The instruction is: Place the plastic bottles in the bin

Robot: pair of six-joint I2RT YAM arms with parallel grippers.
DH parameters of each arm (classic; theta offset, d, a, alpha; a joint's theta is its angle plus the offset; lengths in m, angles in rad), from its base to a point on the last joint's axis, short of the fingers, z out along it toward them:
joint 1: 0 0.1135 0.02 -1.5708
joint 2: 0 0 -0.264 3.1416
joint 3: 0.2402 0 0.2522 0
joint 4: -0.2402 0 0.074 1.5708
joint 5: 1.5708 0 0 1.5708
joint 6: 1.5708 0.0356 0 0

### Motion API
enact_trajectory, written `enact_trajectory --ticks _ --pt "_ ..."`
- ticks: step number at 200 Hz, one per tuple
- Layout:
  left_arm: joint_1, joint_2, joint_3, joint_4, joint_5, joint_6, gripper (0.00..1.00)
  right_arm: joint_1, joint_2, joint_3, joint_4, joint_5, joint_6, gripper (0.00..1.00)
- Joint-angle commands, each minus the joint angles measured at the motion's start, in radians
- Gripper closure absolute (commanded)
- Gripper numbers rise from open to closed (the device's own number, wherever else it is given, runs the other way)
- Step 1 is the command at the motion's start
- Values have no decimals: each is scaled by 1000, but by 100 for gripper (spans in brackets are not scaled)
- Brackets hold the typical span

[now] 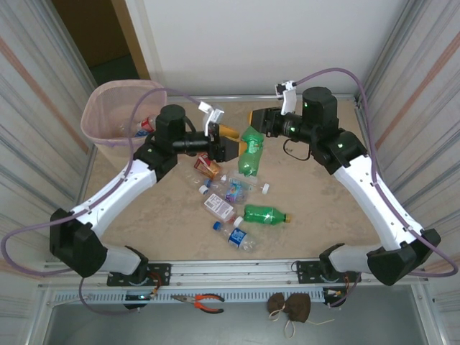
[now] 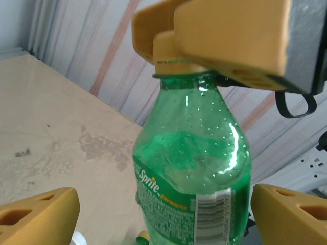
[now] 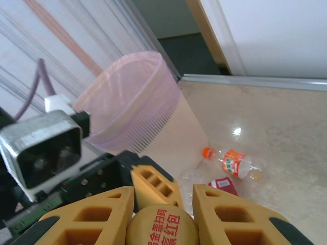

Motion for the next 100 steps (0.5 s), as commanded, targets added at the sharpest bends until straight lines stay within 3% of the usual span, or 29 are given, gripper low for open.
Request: enact_trajectory --ticks 1,25,100 --pt "-19 13 54 -2 26 47 13 12 -30 -1 64 -45 37 77" --pt "-47 32 73 -17 37 66 14 15 -28 5 60 -41 38 77" --pt "-66 35 81 -43 46 106 33 18 -21 10 52 -36 37 77"
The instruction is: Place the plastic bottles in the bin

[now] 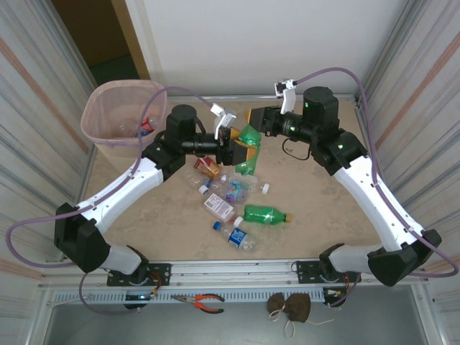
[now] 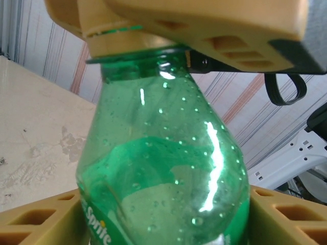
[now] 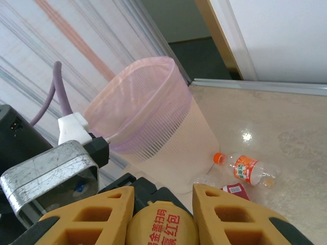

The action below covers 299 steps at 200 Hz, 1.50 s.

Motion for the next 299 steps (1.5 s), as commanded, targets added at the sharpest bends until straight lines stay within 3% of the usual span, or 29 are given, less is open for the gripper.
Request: enact_trajectory --ticks 1,57,99,140,182,211,258,299 --pt "-5 -3 35 -17 25 41 33 9 -17 10 24 -22 12 77" --pt "-5 -19 48 -36 2 66 48 13 -24 14 13 0 11 73" --pt "3 -50 92 -137 -86 118 48 12 -58 40 -47 73 -16 38" --pt "63 -98 151 -265 -155 144 47 -15 -138 40 -141 210 -54 29" --pt "197 -127 269 -474 -230 170 47 -105 -205 9 -190 218 -47 28" --pt "345 -123 362 -614 -221 166 47 -155 -227 -8 -215 196 -40 27" --pt "577 -42 536 -820 -173 233 48 -175 -232 -23 -237 189 -40 27" --pt "693 72 686 -970 -170 329 48 -177 -233 -27 -252 193 -43 27"
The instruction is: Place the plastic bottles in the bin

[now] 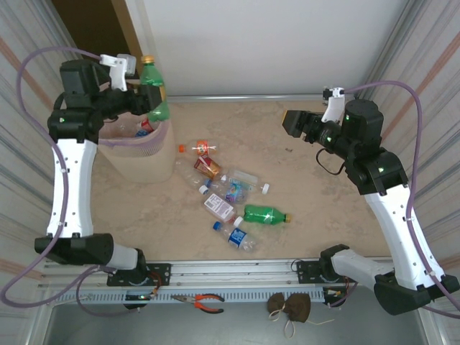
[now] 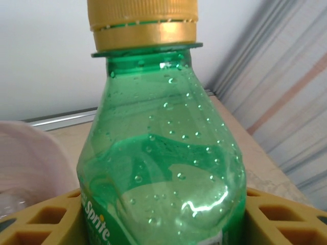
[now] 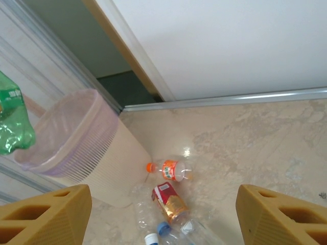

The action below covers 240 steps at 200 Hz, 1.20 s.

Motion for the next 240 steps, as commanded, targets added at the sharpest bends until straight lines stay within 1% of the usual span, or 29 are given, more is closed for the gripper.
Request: enact_trajectory --ticks 1,29,68,90,120,137,157,192,240 --pt "46 65 80 -147 20 96 48 -8 -15 -9 -14 1 -13 27" --pt "72 148 156 -244 -29 168 47 -7 -15 -11 -22 2 -14 27" --pt "102 246 191 -321 -75 242 47 -7 -14 -14 -26 0 -12 27" --pt "108 301 209 -389 -120 295 47 -7 -12 -14 -27 0 -13 26" --pt "109 359 203 -446 -84 331 46 -7 -6 -21 -29 -3 -17 26" --pt "110 380 175 -453 -47 336 44 -8 -3 -23 -26 -3 -17 26" --pt "110 399 133 -453 -27 336 43 -7 0 -29 -21 -3 -16 26" --pt "110 434 85 -450 -47 334 40 -8 7 -35 -22 0 -21 26" --pt "110 409 79 -401 -54 301 27 -9 11 -35 -27 6 -21 26"
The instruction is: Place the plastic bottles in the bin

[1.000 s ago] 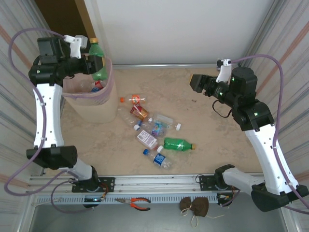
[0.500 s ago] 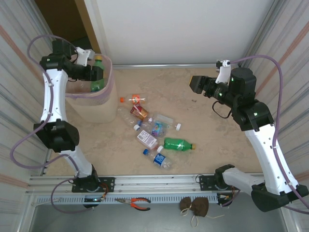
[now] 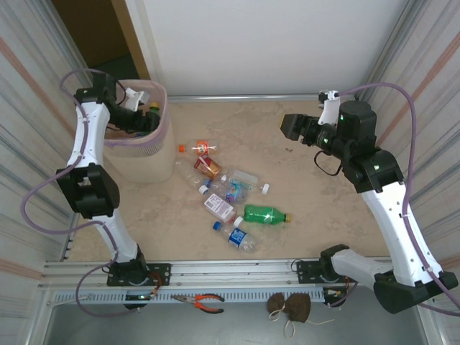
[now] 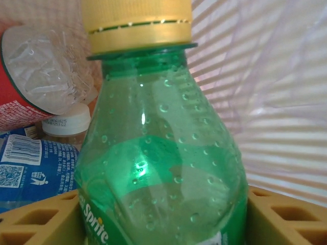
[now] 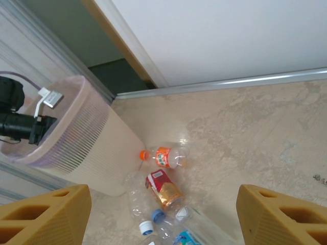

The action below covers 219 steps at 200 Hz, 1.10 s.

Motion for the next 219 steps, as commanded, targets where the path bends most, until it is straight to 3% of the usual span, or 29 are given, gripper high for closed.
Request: enact_trajectory --ticks 1,49,124,168,219 --pt "7 -37 6 16 16 -4 27 -9 -2 -8 -1 6 -21 26" --pt "7 -65 46 10 -3 -20 21 -9 -16 -8 -15 12 -20 26" --pt "7 -153 26 57 11 -52 23 -7 -30 -25 -86 31 32 27" --pt "7 -252 -70 162 47 -101 23 14 -58 -126 -164 83 226 28" --pt "7 -365 -191 292 79 -172 23 115 -112 -308 -255 189 575 27"
